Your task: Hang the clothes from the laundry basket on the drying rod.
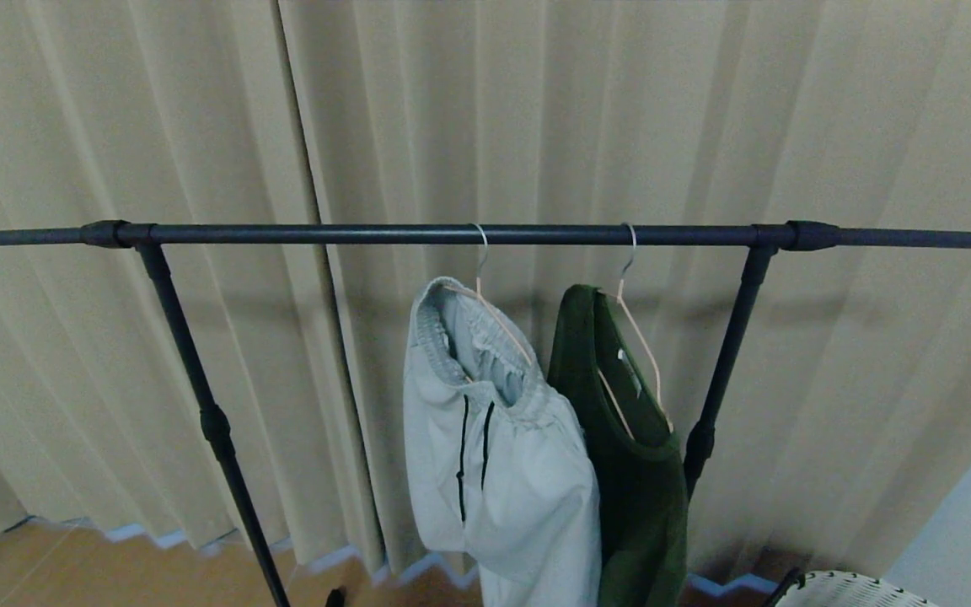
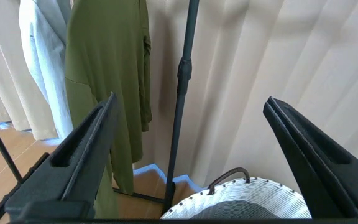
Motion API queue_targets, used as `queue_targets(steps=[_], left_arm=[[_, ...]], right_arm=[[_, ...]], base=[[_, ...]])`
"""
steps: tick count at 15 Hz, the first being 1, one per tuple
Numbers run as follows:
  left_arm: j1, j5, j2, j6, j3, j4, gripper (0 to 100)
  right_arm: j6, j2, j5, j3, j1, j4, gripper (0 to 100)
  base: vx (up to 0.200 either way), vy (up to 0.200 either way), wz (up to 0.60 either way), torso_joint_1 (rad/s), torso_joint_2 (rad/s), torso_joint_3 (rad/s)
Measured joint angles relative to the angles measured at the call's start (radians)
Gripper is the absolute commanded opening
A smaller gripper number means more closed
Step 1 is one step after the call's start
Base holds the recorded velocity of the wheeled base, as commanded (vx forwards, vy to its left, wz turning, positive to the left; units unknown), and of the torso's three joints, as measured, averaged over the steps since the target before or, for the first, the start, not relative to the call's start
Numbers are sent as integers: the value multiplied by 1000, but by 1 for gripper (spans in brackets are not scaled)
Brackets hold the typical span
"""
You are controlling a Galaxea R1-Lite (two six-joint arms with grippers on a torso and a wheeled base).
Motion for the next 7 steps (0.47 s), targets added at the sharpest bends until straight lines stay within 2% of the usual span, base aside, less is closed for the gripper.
queue_targets(steps=[7], left_arm=[[0,0,1,0,0,0,100]], right_arm=[[9,0,0,1,0,0,100]], base=[[0,0,0,0,0,0]])
